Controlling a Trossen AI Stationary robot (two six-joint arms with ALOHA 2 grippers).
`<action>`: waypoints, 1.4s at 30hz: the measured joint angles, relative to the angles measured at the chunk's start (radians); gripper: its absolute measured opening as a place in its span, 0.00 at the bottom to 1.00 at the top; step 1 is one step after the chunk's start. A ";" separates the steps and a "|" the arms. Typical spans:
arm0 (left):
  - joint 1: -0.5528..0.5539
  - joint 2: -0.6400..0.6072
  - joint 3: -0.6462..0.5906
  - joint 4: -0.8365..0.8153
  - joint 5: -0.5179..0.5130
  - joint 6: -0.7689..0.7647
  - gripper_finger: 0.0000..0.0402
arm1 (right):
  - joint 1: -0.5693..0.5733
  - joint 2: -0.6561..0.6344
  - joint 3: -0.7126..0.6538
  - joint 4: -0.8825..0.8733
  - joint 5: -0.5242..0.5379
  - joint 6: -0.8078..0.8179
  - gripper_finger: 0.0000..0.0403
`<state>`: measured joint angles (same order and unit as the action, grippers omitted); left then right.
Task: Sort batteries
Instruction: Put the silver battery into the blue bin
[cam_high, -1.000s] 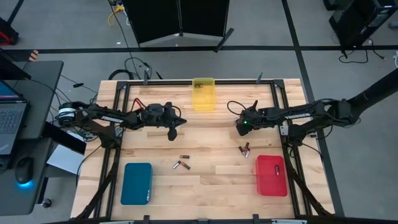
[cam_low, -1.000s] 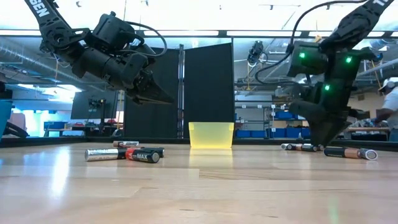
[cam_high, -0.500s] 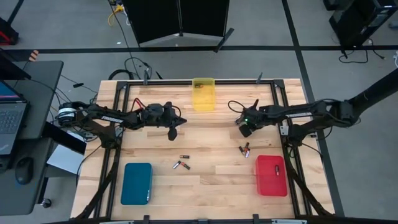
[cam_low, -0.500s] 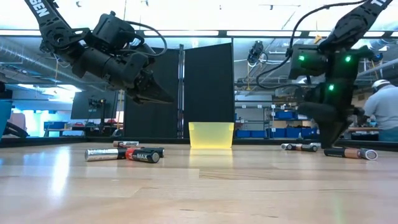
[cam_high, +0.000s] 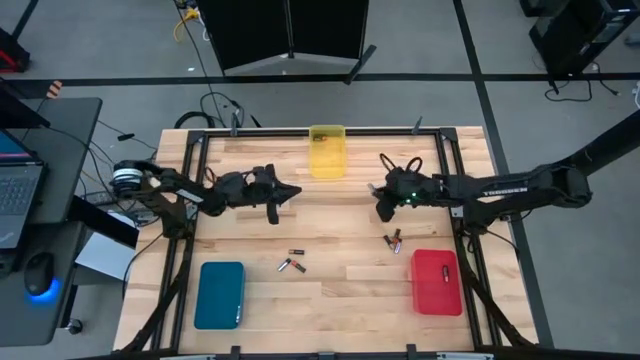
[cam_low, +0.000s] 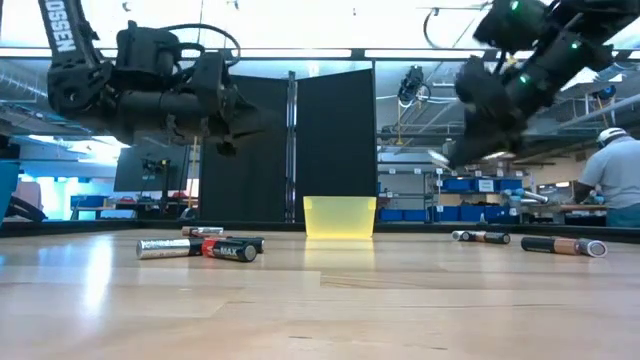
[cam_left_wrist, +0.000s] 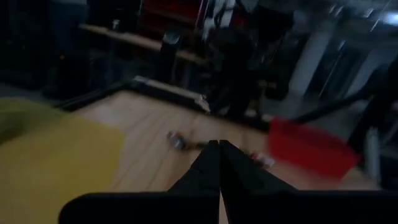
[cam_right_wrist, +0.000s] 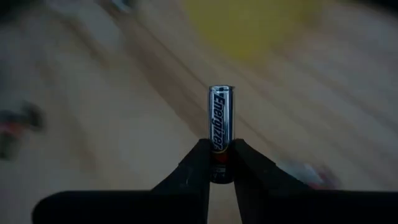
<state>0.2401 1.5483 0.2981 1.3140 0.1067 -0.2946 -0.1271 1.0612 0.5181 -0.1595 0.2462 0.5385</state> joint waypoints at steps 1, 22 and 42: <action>0.000 0.015 0.006 0.028 0.017 -0.009 0.02 | 0.014 0.009 -0.003 0.082 0.000 -0.026 0.14; -0.043 0.061 0.360 -0.144 0.281 0.041 0.43 | 0.216 0.190 0.006 0.837 0.000 -0.395 0.14; -0.060 0.063 0.497 -0.297 0.307 0.129 0.46 | 0.245 0.198 0.005 0.887 0.018 -0.464 0.14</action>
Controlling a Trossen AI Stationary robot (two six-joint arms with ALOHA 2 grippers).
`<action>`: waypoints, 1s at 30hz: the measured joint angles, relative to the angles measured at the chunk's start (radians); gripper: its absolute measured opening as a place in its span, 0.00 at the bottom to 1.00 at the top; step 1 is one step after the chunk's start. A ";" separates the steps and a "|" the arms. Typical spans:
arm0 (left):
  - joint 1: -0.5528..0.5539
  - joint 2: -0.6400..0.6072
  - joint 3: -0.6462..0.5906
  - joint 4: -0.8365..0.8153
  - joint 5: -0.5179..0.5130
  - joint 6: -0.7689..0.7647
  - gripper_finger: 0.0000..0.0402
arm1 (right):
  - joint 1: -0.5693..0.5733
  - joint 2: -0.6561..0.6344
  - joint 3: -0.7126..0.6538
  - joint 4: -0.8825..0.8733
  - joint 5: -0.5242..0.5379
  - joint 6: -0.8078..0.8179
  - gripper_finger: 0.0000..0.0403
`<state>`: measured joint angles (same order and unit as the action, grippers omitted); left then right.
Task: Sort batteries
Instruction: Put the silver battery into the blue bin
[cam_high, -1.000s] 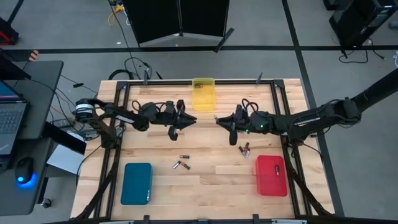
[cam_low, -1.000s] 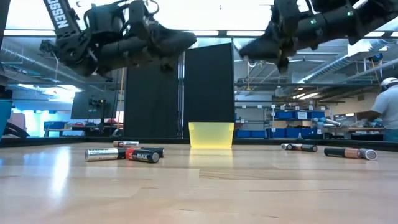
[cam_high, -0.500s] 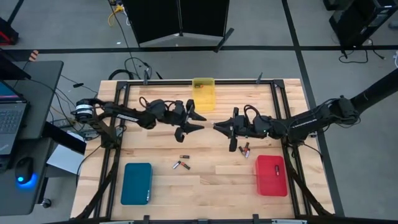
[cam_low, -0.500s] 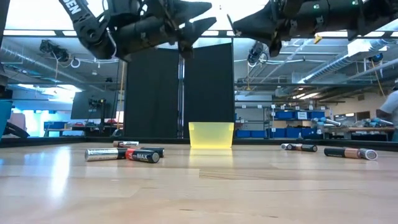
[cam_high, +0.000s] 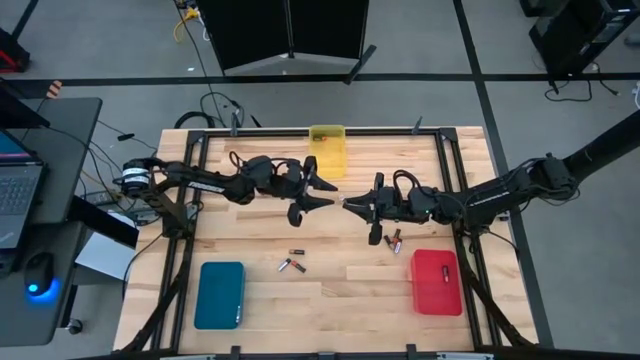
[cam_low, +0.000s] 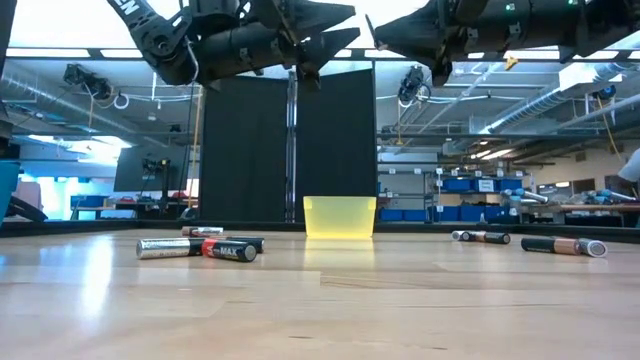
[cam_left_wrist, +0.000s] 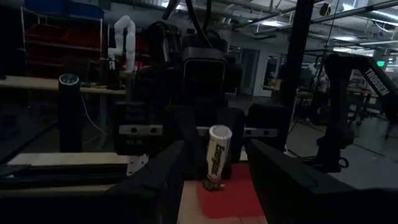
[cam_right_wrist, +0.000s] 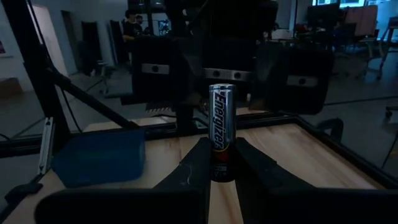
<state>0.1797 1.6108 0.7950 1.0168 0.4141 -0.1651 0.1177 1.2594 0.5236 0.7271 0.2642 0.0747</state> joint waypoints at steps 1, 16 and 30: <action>-0.001 0.000 0.002 -0.001 0.000 0.001 0.46 | 0.000 0.000 0.000 0.001 0.000 0.000 0.14; -0.003 0.133 0.095 0.071 0.099 -0.029 0.46 | 0.001 0.000 0.000 0.005 0.000 -0.016 0.14; -0.004 0.133 0.096 0.108 0.109 -0.021 0.30 | 0.001 0.000 0.000 0.005 -0.001 -0.019 0.14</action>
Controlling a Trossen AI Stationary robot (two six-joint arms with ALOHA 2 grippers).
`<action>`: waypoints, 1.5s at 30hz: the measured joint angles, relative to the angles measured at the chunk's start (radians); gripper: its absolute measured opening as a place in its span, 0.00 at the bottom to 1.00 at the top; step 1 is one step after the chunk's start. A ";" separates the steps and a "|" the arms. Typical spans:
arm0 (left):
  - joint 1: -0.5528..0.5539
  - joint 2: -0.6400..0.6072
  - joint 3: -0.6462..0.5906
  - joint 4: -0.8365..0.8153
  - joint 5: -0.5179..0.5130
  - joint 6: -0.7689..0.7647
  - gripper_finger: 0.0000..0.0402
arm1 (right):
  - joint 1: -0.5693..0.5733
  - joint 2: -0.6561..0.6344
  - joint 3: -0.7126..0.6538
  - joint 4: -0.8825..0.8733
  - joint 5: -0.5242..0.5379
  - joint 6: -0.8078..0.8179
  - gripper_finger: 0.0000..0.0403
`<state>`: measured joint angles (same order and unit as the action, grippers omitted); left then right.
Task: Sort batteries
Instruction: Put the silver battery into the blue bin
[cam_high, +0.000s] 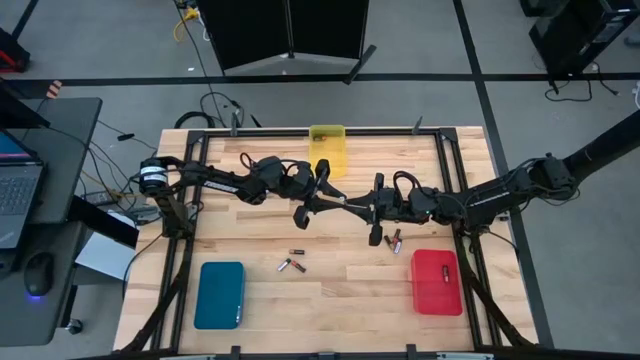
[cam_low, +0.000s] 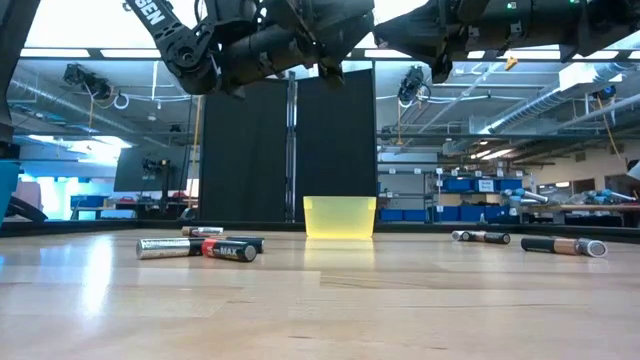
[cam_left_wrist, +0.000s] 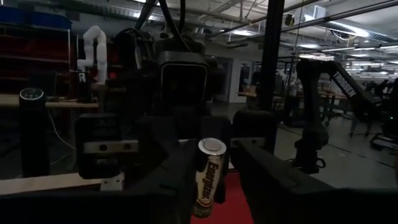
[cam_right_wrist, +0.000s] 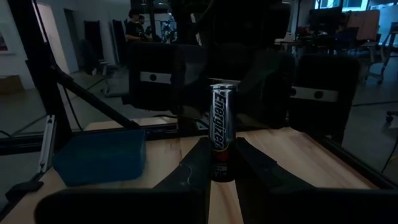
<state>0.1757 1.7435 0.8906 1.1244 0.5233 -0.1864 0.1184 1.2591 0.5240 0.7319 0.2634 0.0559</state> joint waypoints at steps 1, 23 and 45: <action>0.000 0.000 0.000 -0.001 0.000 0.000 0.28 | 0.000 0.000 0.000 0.000 0.000 0.000 0.14; -0.002 0.000 0.000 -0.001 0.021 0.000 0.36 | 0.000 0.000 0.000 -0.001 -0.002 -0.007 0.14; -0.002 0.000 0.000 0.006 0.014 0.029 0.37 | 0.000 0.000 0.000 0.006 0.000 -0.056 0.14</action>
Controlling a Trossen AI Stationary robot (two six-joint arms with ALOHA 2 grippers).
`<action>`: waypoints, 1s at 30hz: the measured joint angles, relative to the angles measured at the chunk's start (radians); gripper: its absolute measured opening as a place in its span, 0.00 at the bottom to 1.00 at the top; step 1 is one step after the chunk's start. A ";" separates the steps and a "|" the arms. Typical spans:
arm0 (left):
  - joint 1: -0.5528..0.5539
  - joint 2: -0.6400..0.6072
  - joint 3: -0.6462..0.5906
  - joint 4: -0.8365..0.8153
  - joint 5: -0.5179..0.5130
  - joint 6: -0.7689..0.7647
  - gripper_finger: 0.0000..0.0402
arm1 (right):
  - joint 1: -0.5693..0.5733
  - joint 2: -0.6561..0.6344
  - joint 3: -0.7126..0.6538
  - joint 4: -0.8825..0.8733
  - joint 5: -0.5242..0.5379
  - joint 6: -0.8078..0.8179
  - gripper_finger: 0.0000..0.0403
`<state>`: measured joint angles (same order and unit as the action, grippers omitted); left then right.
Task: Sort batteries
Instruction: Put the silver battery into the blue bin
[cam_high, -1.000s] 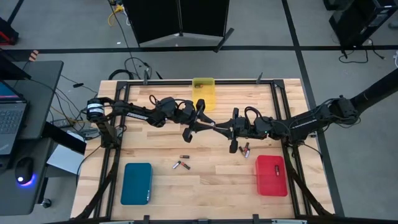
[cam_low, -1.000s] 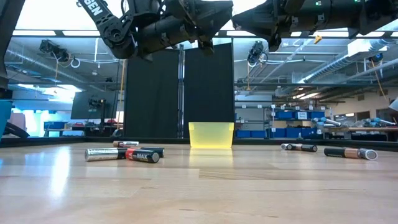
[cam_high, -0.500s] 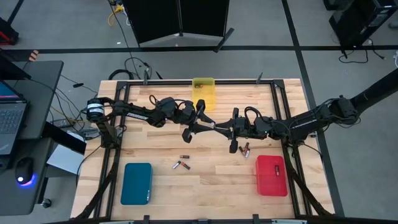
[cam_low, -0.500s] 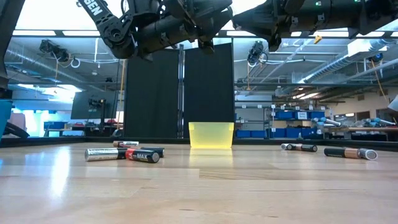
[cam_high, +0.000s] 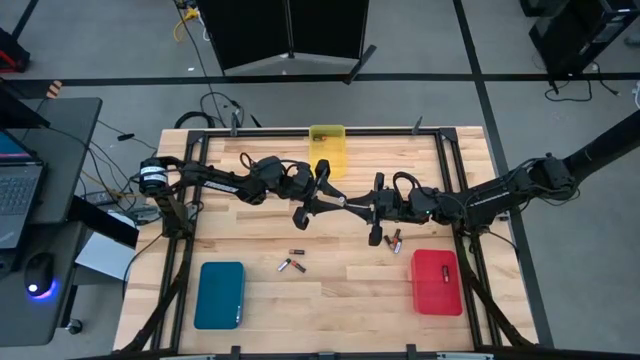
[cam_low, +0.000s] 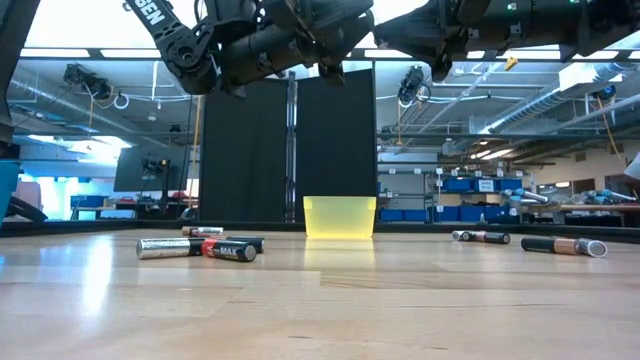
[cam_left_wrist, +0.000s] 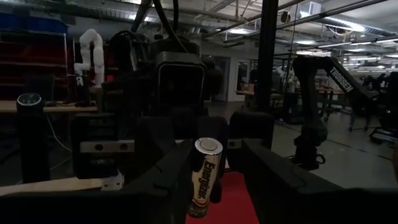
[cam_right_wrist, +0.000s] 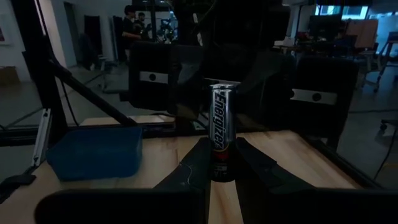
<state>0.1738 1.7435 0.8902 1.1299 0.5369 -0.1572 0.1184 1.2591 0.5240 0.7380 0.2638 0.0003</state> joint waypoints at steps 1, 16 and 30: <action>0.000 0.000 0.000 0.004 0.000 0.000 0.37 | 0.000 0.000 0.000 0.006 0.000 -0.007 0.14; 0.000 0.000 0.055 -0.019 0.012 -0.003 0.37 | 0.000 0.000 0.001 0.062 -0.017 -0.076 0.14; -0.012 0.075 0.069 0.084 0.021 -0.008 0.30 | 0.000 0.000 0.000 0.066 -0.026 -0.083 0.14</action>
<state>0.1619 1.8184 0.9596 1.2136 0.5581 -0.1651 0.1188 1.2587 0.5236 0.8042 0.2379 -0.0830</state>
